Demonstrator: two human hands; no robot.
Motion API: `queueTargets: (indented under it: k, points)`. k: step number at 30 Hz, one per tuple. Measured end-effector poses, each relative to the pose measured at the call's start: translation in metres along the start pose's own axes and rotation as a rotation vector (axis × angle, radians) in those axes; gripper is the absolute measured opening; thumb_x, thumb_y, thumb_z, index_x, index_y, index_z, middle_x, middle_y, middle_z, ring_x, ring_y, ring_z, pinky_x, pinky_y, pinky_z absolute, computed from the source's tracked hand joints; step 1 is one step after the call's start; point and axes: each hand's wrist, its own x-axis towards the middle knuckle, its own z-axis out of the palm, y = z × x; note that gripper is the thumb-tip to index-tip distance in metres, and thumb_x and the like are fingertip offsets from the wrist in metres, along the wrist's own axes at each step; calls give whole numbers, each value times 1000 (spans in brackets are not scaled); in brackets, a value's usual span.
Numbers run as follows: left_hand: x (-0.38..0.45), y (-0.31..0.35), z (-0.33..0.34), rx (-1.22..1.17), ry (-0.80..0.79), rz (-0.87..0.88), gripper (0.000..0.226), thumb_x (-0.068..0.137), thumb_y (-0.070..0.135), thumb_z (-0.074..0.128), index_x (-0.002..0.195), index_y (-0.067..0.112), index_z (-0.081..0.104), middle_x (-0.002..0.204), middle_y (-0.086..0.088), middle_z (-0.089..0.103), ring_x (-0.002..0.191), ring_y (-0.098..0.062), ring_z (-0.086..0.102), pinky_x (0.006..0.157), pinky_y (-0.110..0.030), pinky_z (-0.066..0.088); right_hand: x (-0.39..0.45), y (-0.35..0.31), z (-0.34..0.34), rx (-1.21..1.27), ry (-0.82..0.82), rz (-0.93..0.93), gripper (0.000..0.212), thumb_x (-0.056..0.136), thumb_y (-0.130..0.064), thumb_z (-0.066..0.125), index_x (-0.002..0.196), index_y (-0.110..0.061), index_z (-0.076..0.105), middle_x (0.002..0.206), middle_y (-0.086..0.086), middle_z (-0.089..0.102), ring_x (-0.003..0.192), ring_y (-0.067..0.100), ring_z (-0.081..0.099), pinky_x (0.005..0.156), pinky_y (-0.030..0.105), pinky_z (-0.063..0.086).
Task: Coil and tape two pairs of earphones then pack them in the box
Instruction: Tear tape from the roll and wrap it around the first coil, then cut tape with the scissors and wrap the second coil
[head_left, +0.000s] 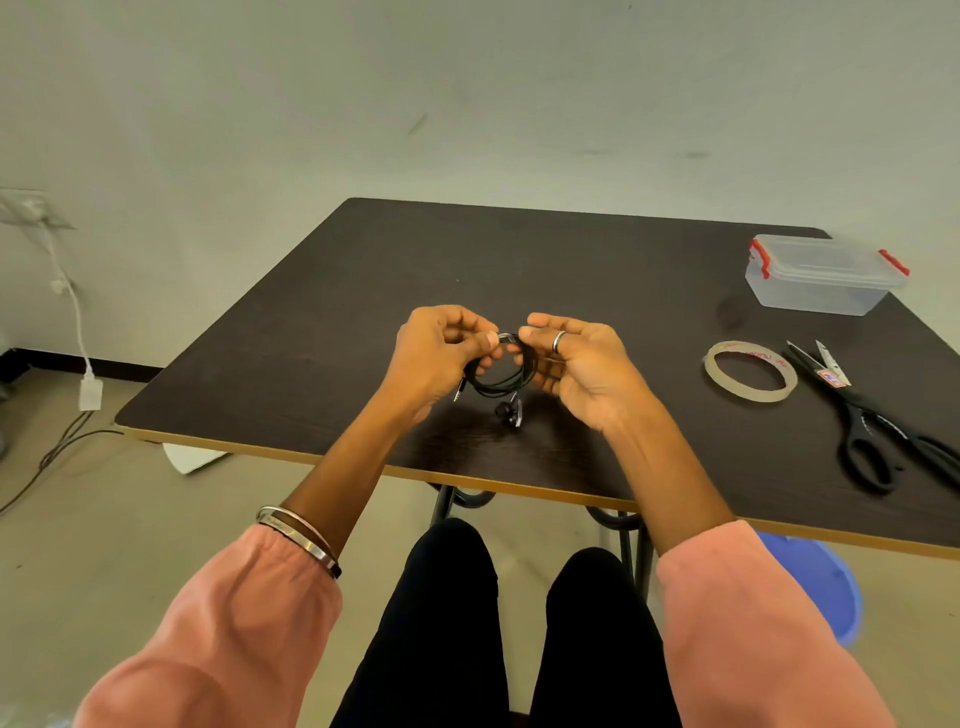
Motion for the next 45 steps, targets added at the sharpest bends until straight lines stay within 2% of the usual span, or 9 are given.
queueTargets:
  k: [6, 10, 13, 22, 26, 32, 36, 42, 45]
  points:
    - [0, 2, 1, -23, 0, -80, 9, 91, 6, 63, 92, 1, 69, 73, -10, 70, 61, -14, 63, 61, -26, 55, 0, 6, 9, -206, 136, -232, 35, 79, -1, 73, 111, -14, 64, 75, 6, 74, 67, 11, 70, 58, 17, 50]
    - [0, 2, 1, -25, 54, -139, 11, 93, 7, 60, 91, 1, 69, 73, -10, 69, 59, -14, 62, 56, -23, 54, 2, 9, 12, -447, 101, -342, 21, 82, -16, 74, 102, -16, 68, 79, 5, 75, 77, 16, 72, 74, 35, 58]
    - [-1, -3, -5, 43, 91, -153, 11, 91, 10, 63, 88, 4, 71, 76, -11, 71, 63, -16, 65, 64, -26, 56, 2, 10, 14, -534, -16, -339, 25, 76, -17, 80, 98, -11, 69, 78, 6, 74, 71, 16, 72, 61, 28, 58]
    - [0, -21, -5, 653, 186, -48, 15, 88, 28, 67, 89, 16, 75, 73, 0, 69, 67, -12, 64, 65, -28, 53, 3, 33, 17, -1042, 56, -513, 14, 84, -19, 73, 94, -10, 73, 80, 4, 72, 64, 8, 64, 65, 21, 55]
    - [-1, -28, 0, 733, 247, -20, 17, 89, 29, 65, 95, 15, 74, 84, -4, 71, 74, -14, 65, 67, -28, 53, -1, 37, 13, -1097, 102, -560, 14, 88, -20, 67, 97, -11, 73, 86, 3, 72, 78, 11, 63, 74, 23, 50]
    - [1, -25, 7, 836, 265, -6, 27, 92, 34, 61, 93, 10, 73, 94, -10, 67, 79, -24, 65, 65, -34, 53, -12, 25, -7, -1086, 52, -555, 11, 88, -19, 67, 96, -14, 73, 80, -5, 68, 68, 3, 60, 67, 18, 49]
    - [1, -10, 19, 1093, 402, 79, 34, 94, 41, 56, 96, 12, 71, 106, -16, 61, 101, -35, 56, 78, -43, 49, -19, 1, -39, -907, 202, -558, 6, 87, -17, 68, 88, -16, 74, 73, -4, 70, 66, 7, 67, 59, 19, 54]
    - [19, 22, 92, 565, -10, 250, 18, 86, 21, 67, 103, 16, 73, 95, 0, 72, 78, -9, 61, 76, -12, 41, -21, -36, -115, -957, 615, -514, 8, 86, -14, 66, 84, -12, 74, 81, 5, 73, 71, 12, 65, 69, 12, 46]
    - [26, 27, 140, 442, -152, 205, 25, 86, 16, 69, 110, 11, 70, 99, -4, 72, 80, -7, 62, 71, -1, 39, -25, -44, -146, -1046, 641, -442, 14, 88, -17, 65, 92, -7, 74, 91, 10, 74, 87, 23, 67, 80, 27, 46]
